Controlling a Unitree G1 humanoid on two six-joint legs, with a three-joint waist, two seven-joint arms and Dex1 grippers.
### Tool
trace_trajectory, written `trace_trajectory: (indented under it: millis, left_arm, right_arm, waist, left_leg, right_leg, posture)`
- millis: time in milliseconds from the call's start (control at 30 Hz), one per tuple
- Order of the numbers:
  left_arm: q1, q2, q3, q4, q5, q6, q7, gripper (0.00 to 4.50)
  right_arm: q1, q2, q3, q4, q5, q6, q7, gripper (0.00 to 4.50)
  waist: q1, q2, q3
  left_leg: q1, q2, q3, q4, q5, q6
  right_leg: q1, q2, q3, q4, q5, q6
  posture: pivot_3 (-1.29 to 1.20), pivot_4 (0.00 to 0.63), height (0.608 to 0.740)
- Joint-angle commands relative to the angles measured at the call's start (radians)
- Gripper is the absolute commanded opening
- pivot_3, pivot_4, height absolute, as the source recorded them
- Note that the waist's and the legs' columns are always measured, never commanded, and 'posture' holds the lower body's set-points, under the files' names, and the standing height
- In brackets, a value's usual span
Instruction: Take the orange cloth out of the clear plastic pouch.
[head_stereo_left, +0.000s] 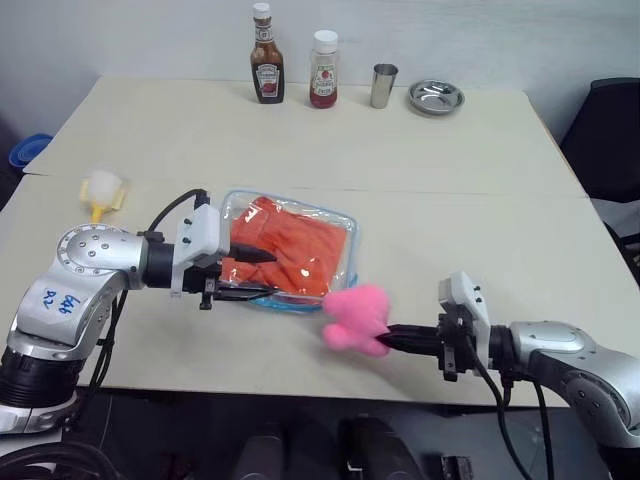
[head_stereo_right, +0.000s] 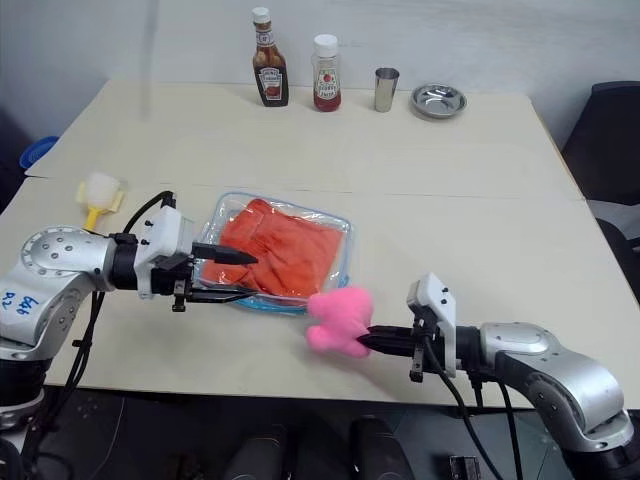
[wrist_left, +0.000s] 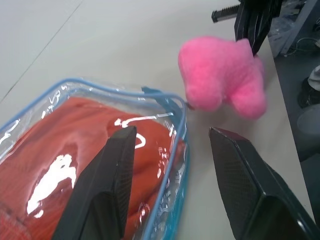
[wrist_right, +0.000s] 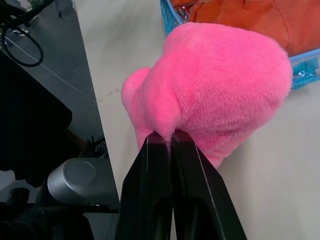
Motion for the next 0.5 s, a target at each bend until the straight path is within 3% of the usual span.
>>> trace_trajectory:
  millis: [33,367,500]
  left_arm:
    - [-0.051,-0.033,-0.061,0.018,0.033,-0.026,-0.017,2.46]
    - [-0.177,-0.188,-0.313,0.127,0.15,-0.041,-0.098,2.46]
    - [-0.197,-0.232,-0.406,0.167,0.248,-0.136,-0.124,2.46]
  right_arm:
    - [-0.016,0.019,0.138,0.04,-0.145,-0.044,-0.046,0.02]
    - [0.014,-0.031,0.245,0.059,-0.429,-0.348,-0.006,0.02]
    - [0.031,-0.029,0.235,0.036,-0.456,-0.377,-0.012,0.02]
  waist:
    - [0.0,0.0,0.0]
    - [-0.001,0.0,0.0]
    - [-0.002,0.0,0.0]
  left_leg:
    - [0.0,0.0,0.0,0.0,0.0,0.0]
    - [0.0,0.0,0.0,0.001,0.001,-0.001]
    - [0.001,-0.001,0.0,0.002,0.001,-0.002]
  right_leg:
    - [0.0,0.0,0.0,0.0,0.0,0.0]
    - [0.0,0.001,0.0,0.001,0.0,0.0]
    - [0.0,0.001,0.001,0.002,0.0,0.0]
  posture:
    - [0.0,0.15,0.74]
    - [0.0,0.15,0.74]
    - [0.0,0.15,0.74]
